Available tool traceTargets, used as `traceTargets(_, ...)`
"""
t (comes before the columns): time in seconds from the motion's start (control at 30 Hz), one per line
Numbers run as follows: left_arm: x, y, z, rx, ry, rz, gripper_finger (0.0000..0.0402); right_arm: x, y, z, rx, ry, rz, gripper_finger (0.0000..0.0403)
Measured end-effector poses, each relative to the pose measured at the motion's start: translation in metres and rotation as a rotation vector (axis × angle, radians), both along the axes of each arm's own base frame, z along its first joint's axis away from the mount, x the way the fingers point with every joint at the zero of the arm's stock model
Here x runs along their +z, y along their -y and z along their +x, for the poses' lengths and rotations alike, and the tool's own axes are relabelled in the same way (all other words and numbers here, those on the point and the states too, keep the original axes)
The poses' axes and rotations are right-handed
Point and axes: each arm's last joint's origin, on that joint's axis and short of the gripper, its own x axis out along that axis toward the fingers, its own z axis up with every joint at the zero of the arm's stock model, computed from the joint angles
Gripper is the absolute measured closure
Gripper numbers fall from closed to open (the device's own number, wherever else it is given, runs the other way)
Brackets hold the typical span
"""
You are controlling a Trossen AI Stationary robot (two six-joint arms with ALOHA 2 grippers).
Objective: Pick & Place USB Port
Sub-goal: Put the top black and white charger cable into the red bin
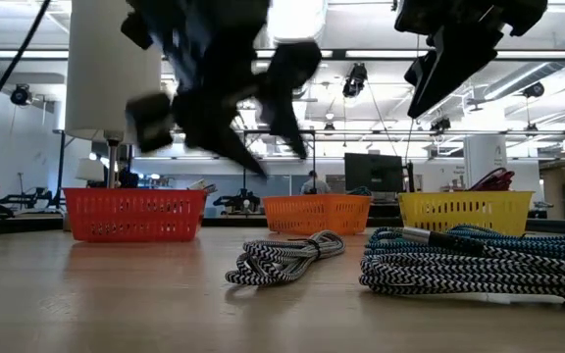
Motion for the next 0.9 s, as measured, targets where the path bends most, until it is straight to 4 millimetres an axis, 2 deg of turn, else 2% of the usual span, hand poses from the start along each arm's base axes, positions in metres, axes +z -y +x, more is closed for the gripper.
traceTargets(0.17, -0.028, 0.021, 0.012, -0.129, -0.06, 0.086, 0.0204, 0.0, 0.0, 0.0, -0.007, 0.001, 0.005, 0.0257)
traceTargets(0.33, -0.032, 0.041, 0.028, -0.216, -0.061, 0.163, 0.0204, 0.001, 0.0, 0.001, -0.009, 0.019, 0.009, 0.0258)
traceTargets(0.47, -0.031, 0.051, 0.041, -0.259, -0.135, 0.221, 0.0206, 0.003, -0.001, 0.004, -0.009, 0.057, 0.014, 0.0258)
traceTargets(0.7, -0.054, 0.059, 0.057, -0.271, -0.348, 0.25, 0.0211, 0.007, -0.001, 0.009, -0.012, 0.116, 0.023, 0.0268)
traceTargets(0.8, -0.057, 0.061, 0.061, -0.248, -0.372, 0.24, 0.0233, 0.008, -0.001, 0.009, -0.039, 0.126, 0.048, 0.0272)
traceTargets(0.9, -0.051, 0.061, 0.06, -0.21, -0.392, 0.221, 0.0278, 0.007, -0.001, 0.009, -0.067, 0.123, 0.069, 0.0276)
